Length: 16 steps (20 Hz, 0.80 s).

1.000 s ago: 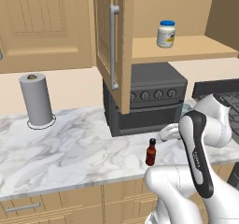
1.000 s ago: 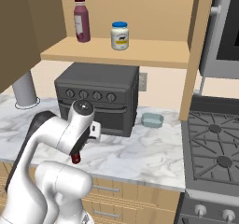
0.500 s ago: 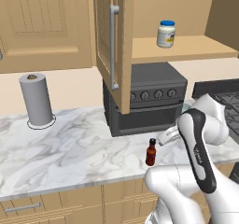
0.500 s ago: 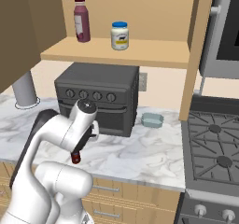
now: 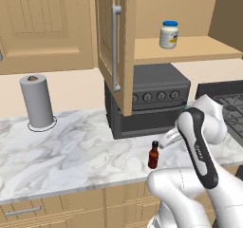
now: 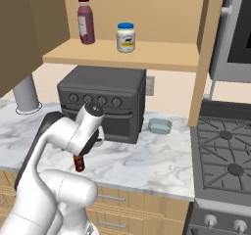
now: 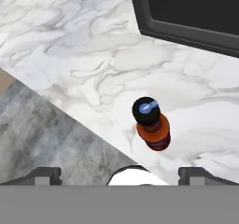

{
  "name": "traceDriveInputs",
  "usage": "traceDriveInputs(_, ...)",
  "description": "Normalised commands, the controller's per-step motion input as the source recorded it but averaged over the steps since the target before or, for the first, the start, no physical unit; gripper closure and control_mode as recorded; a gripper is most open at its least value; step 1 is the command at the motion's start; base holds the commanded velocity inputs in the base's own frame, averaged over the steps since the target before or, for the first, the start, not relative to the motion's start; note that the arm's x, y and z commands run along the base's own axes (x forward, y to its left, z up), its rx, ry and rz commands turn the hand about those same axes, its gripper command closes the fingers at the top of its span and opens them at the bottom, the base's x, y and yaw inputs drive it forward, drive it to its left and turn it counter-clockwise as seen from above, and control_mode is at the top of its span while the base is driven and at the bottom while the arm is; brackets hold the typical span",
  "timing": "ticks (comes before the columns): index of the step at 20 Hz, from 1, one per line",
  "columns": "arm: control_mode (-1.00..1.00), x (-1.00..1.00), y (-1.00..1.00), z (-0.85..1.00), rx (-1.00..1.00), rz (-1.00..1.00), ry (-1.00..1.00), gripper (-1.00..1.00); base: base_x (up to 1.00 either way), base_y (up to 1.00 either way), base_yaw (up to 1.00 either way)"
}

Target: Pick the mayonnaise and condiment bottle from the counter and place them in the cabinet.

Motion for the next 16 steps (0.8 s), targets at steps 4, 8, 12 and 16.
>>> traceDriveInputs(4,-1.00,0.17,0.17,-0.10,0.00,0.00,0.01,-1.00,0.00,0.00,0.00)
traceDriveInputs(8,-1.00,0.04,0.04,-0.21,0.00,0.00,0.00,-1.00,0.00,0.00,0.00)
traceDriveInputs(12,-1.00,0.02,0.00,-0.24,0.00,0.00,0.00,-1.00,0.00,0.00,0.00)
traceDriveInputs(16,-1.00,0.09,0.01,-0.18,0.00,0.00,0.00,-1.00,0.00,0.00,0.00)
